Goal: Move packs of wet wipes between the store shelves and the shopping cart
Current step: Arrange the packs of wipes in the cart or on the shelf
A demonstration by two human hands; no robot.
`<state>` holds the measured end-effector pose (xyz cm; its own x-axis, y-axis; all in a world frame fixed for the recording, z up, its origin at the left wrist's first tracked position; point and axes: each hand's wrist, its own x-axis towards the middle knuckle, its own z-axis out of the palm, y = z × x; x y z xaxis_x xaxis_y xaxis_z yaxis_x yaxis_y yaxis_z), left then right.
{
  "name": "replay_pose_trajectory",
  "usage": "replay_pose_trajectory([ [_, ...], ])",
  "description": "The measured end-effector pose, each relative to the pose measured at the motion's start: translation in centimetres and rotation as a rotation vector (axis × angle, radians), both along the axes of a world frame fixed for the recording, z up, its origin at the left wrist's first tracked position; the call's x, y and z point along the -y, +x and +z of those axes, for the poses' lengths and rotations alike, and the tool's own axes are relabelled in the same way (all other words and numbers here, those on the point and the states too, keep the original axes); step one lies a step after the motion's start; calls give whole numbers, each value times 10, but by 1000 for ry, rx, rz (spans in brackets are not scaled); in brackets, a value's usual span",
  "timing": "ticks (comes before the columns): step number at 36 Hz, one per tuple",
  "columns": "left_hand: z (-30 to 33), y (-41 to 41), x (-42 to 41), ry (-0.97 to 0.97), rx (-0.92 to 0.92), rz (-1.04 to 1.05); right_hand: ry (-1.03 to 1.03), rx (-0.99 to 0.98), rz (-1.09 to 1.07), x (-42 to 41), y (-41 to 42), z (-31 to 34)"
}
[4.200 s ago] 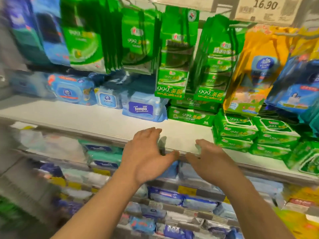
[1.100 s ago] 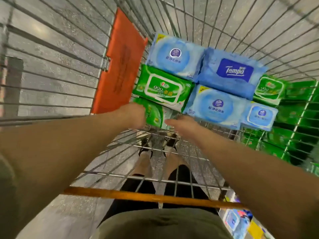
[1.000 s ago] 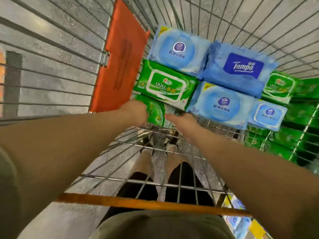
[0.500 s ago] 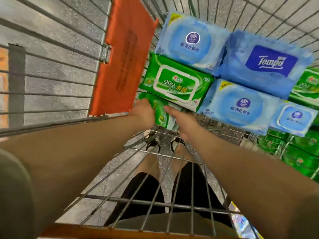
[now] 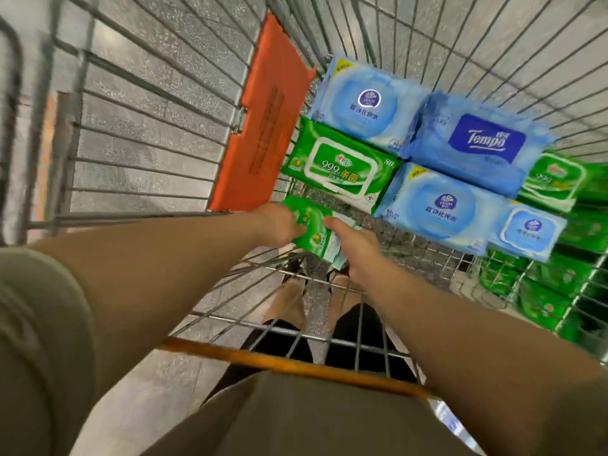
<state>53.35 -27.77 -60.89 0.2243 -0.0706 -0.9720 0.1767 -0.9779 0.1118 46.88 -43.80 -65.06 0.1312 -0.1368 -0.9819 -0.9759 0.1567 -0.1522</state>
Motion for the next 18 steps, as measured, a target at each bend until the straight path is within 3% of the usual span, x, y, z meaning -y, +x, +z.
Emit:
replay_pose_trajectory([
  [5,45,6,1,20,-32,-123,26,15,-24,23,-1,22],
  [9,102,13,14,41,-41,45,-19,72,-4,29,20,102],
  [13,144,8,28,-81,41,467,-18,154,-106,42,31,157],
  [18,190,-1,62,-307,-19,1053,90,349,-362,47,42,210],
])
